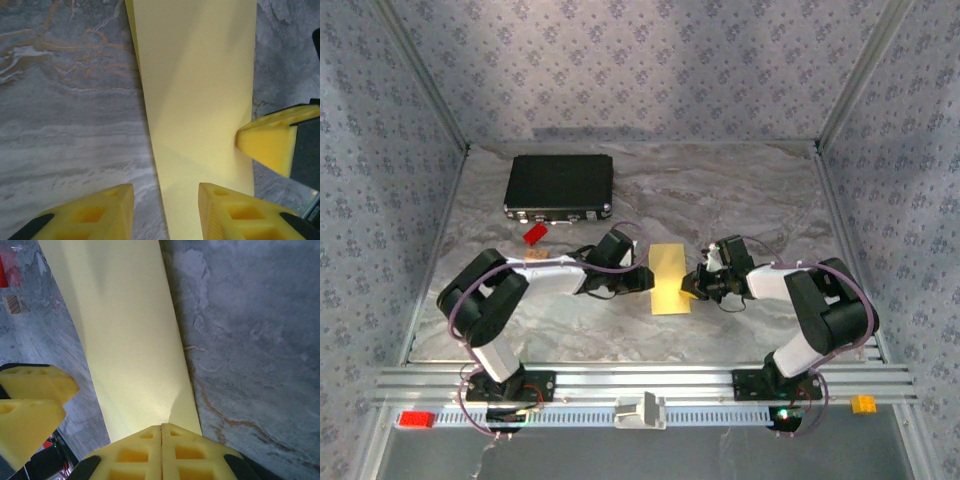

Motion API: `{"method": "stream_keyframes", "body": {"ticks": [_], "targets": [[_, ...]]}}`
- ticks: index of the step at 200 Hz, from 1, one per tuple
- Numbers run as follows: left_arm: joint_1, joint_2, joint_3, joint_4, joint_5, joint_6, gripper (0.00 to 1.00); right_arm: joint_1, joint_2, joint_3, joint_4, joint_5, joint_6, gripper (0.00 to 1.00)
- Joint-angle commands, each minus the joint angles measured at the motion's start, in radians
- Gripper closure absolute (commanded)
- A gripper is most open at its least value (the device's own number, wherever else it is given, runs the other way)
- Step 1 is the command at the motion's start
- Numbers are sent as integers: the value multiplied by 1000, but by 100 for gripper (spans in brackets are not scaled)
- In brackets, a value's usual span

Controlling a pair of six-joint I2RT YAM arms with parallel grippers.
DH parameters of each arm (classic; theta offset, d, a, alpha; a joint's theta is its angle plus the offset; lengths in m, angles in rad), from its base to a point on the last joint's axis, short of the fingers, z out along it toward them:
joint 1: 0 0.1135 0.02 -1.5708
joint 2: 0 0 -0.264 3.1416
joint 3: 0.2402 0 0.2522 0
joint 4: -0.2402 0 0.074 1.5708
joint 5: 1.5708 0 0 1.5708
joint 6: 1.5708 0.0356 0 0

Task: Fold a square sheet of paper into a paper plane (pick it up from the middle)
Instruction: Third fold the triangle at the center of the table.

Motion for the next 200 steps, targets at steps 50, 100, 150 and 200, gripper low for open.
{"method": "stream_keyframes", "body": {"ticks": [50,100,150,200], "targets": [[5,56,27,79,51,-50,65,-11,26,-36,-85,63,17,93],[5,82,31,86,59,-60,67,-12,31,-38,-85,67,19,93],[3,97,29,118,86,-71,70,-12,29,-41,-85,71,19,93],[3,100,29,133,96,-72,72,-14,30,-41,-85,72,21,93]]}}
